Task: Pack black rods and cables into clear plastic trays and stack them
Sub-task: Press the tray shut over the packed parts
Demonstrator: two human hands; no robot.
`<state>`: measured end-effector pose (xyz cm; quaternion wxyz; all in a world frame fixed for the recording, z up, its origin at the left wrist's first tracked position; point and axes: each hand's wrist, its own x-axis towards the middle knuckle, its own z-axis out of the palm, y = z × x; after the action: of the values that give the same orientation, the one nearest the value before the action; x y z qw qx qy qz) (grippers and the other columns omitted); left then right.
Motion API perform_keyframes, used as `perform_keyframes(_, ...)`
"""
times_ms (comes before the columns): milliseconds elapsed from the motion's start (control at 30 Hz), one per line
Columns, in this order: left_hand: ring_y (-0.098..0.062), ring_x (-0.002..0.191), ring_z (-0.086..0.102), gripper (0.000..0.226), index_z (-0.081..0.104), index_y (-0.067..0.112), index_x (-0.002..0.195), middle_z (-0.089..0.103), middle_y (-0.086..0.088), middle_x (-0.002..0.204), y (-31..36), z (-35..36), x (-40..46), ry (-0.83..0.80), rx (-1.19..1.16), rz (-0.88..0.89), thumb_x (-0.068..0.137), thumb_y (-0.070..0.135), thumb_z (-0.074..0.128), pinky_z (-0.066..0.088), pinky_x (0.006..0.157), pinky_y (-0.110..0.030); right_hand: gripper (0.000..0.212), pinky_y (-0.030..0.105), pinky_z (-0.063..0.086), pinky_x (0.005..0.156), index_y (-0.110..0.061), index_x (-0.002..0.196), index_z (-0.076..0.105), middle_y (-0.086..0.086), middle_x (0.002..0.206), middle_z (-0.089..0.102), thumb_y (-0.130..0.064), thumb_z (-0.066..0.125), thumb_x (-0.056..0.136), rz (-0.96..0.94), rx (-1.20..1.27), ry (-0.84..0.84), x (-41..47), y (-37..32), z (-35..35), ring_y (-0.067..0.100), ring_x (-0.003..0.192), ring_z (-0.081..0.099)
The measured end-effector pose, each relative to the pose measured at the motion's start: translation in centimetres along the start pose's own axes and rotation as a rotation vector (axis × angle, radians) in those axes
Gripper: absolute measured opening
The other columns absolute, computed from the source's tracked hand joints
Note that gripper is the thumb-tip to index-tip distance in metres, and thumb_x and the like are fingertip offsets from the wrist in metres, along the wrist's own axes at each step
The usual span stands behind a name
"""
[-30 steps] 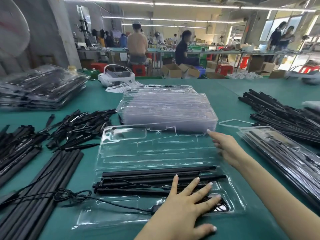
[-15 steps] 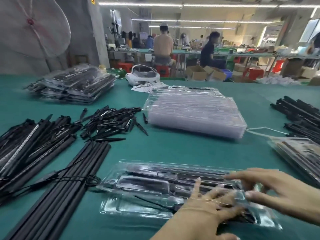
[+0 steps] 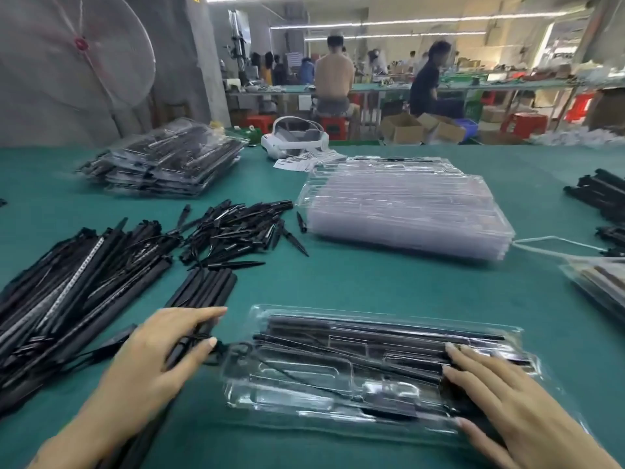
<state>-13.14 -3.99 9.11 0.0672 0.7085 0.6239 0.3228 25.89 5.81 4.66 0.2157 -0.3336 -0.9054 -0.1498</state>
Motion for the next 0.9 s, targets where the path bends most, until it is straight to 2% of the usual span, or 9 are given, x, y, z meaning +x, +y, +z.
perform_keyframes(67, 0.004, 0.122, 0.045, 0.042, 0.047, 0.049, 0.123, 0.053, 0.030, 0.121, -1.8, -0.7, 0.4, -0.108, 0.186, -0.123, 0.087, 0.068, 0.036, 0.036, 0.104, -0.035, 0.073, 0.028, 0.022, 0.103, -0.006, 0.096, 0.074, 0.016, 0.112, 0.068, -0.055, 0.020, 0.098, 0.026, 0.004, 0.016, -0.1, -0.6, 0.4, 0.022, 0.108, 0.050)
perform_keyframes(200, 0.012, 0.104, 0.039, 0.088, 0.049, 0.050, 0.113, 0.051, 0.031, 0.103, -2.0, 0.9, 1.3, -0.250, 0.390, -0.106, 0.062, 0.089, -0.012, 0.023, 0.095, -0.022, 0.055, 0.028, 0.022, 0.103, -0.015, 0.105, 0.057, 0.017, 0.110, 0.068, -0.055, 0.020, 0.097, 0.051, 0.027, 0.060, 0.5, -0.9, 0.2, 0.021, 0.105, 0.049)
perform_keyframes(267, 0.004, 0.086, 0.048, 0.074, 0.052, 0.046, 0.101, 0.055, 0.026, 0.089, -2.1, 0.6, 1.3, -0.179, 0.392, -0.118, 0.068, 0.088, 0.000, 0.027, 0.085, -0.019, 0.050, 0.028, 0.022, 0.103, -0.016, 0.105, 0.049, 0.016, 0.111, 0.068, -0.056, 0.020, 0.097, 0.050, 0.034, 0.059, 0.5, -0.8, 0.3, 0.021, 0.105, 0.049)
perform_keyframes(367, -0.007, 0.058, 0.044, 0.026, 0.048, 0.040, 0.092, 0.049, 0.012, 0.058, -1.1, 0.9, 0.5, -0.053, 0.392, -0.178, 0.084, 0.065, 0.049, 0.033, 0.062, -0.019, 0.057, 0.028, 0.022, 0.103, -0.015, 0.104, 0.060, 0.016, 0.111, 0.068, -0.056, 0.022, 0.096, 0.063, 0.040, 0.049, 0.3, -0.7, 0.5, 0.021, 0.104, 0.049)
perform_keyframes(467, -0.008, 0.050, 0.041, 0.027, 0.036, 0.037, 0.106, 0.040, 0.005, 0.052, 0.0, 2.0, 0.1, -0.049, 0.387, -0.320, 0.090, 0.045, 0.055, 0.027, 0.046, -0.022, 0.062, 0.028, 0.022, 0.103, -0.013, 0.102, 0.067, 0.015, 0.112, 0.068, -0.057, 0.023, 0.095, 0.083, 0.041, 0.026, 0.2, -0.9, 0.4, 0.020, 0.105, 0.050)
perform_keyframes(600, -0.013, 0.056, 0.050, 0.023, 0.034, 0.037, 0.109, 0.041, 0.004, 0.054, -0.6, 2.9, 0.7, -0.025, 0.205, -0.499, 0.093, 0.041, 0.051, 0.033, 0.051, -0.029, 0.050, 0.028, 0.022, 0.103, -0.018, 0.107, 0.050, 0.015, 0.111, 0.068, -0.059, 0.023, 0.094, 0.080, 0.023, 0.020, 0.4, -1.0, 0.1, 0.021, 0.104, 0.049)
perform_keyframes(733, -0.013, 0.056, 0.051, 0.022, 0.035, 0.047, 0.115, 0.043, 0.003, 0.054, -0.3, 3.1, 1.1, -0.044, 0.238, -0.502, 0.095, 0.042, 0.044, 0.033, 0.052, -0.029, 0.054, 0.030, 0.018, 0.104, -0.019, 0.110, 0.048, 0.014, 0.113, 0.068, -0.061, 0.018, 0.094, 0.089, -0.032, -0.037, 0.2, -1.0, 0.2, 0.023, 0.104, 0.047)
perform_keyframes(800, -0.010, 0.062, 0.052, 0.027, 0.036, 0.051, 0.122, 0.047, 0.007, 0.065, 0.1, 2.8, 1.0, -0.090, 0.328, -0.488, 0.097, 0.044, 0.040, 0.036, 0.057, -0.028, 0.055, 0.029, 0.013, 0.108, -0.020, 0.111, 0.048, 0.014, 0.113, 0.068, -0.061, 0.015, 0.094, 0.085, -0.061, -0.075, 0.2, -0.9, 0.2, 0.024, 0.103, 0.046)
perform_keyframes(900, -0.020, 0.079, 0.058, 0.031, 0.058, 0.030, 0.125, 0.055, 0.005, 0.094, 1.0, 2.6, 0.8, -0.047, 0.660, -0.308, 0.097, 0.026, 0.045, 0.043, 0.070, -0.034, 0.056, 0.028, 0.005, 0.114, -0.019, 0.111, 0.047, 0.014, 0.113, 0.068, -0.059, 0.012, 0.095, 0.066, -0.108, -0.111, 0.2, -0.6, 0.3, 0.024, 0.103, 0.046)
